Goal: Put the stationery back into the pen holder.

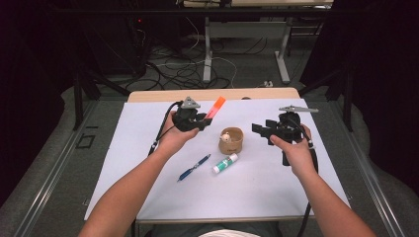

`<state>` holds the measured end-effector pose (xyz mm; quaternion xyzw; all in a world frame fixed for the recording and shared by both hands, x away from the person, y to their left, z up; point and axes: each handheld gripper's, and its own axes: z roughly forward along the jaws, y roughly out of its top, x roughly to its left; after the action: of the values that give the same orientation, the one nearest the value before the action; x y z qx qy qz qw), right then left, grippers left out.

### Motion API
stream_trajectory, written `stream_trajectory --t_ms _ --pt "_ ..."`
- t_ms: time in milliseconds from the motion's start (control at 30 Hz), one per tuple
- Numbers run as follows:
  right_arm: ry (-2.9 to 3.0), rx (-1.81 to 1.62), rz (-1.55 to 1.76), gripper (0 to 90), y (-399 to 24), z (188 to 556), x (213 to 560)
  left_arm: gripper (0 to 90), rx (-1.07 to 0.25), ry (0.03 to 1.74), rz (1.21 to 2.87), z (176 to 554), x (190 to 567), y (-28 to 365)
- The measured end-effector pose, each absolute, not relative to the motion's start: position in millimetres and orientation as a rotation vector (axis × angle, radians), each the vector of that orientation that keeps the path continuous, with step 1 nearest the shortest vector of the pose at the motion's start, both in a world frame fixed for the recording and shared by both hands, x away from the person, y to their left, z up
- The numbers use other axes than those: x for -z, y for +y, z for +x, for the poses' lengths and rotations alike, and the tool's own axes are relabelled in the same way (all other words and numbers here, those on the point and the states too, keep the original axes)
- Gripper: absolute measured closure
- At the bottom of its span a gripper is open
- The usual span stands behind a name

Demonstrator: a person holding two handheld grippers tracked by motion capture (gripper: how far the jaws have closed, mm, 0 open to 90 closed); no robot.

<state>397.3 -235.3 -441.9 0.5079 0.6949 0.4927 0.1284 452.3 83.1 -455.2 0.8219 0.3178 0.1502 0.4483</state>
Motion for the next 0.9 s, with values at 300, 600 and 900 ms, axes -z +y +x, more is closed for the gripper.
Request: stream_trajectory --t_ms 300,600,900 --pt "2.07 -1.472 1.496 33.6 -219 417 430 66.0 -0.369 0.782 1.981 442 459 81" --pt "2.086 -1.492 1.555 41.8 -201 427 432 65.9 -0.369 0.778 1.941 433 466 77" --pt "2.07 -1.491 1.591 53.1 -189 434 428 65.9 -0.372 0.76 1.94 428 471 74"
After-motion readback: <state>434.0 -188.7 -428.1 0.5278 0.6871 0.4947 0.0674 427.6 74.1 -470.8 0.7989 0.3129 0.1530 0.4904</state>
